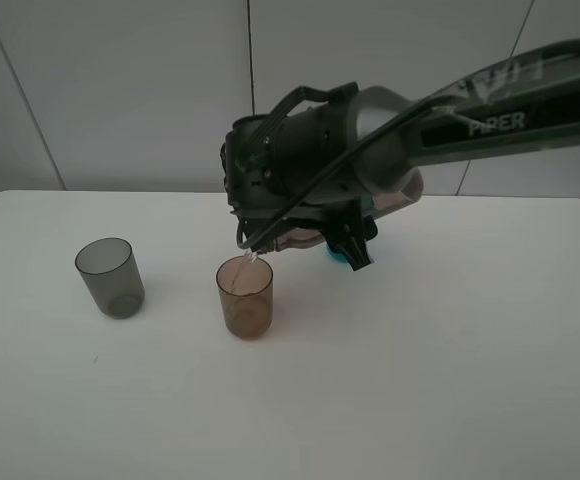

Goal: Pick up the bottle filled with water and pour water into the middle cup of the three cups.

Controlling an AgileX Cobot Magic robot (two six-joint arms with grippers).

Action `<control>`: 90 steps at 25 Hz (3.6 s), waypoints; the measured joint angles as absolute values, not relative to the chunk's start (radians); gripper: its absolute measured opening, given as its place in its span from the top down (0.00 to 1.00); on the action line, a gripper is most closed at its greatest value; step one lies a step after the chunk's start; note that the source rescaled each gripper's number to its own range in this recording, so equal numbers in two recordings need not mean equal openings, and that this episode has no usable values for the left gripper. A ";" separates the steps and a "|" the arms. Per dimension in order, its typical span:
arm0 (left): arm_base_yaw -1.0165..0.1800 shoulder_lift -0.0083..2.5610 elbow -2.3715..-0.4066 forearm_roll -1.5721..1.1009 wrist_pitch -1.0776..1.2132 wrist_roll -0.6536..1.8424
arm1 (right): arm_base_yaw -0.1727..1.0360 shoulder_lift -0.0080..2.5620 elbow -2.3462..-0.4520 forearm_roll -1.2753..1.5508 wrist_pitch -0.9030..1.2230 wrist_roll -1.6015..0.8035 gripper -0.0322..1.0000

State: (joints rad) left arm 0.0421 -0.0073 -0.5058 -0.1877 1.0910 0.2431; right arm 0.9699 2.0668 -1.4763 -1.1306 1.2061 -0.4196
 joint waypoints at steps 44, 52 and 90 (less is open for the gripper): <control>0.042 -0.007 -0.506 -0.188 1.091 0.243 | 0.970 2.042 -1.476 -0.969 1.190 -0.445 0.97; 0.042 -0.007 -0.506 -0.188 1.091 0.243 | 0.970 2.027 -1.477 -0.876 1.141 -0.445 0.97; 0.042 -0.007 -0.506 -0.188 1.091 0.243 | 0.653 1.732 -1.326 -0.318 0.735 -0.209 0.97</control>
State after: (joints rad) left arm 0.0421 -0.0073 -0.5058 -0.1877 1.0910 0.2431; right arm 0.6530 1.7320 -1.3259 -0.3177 0.7346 -0.2090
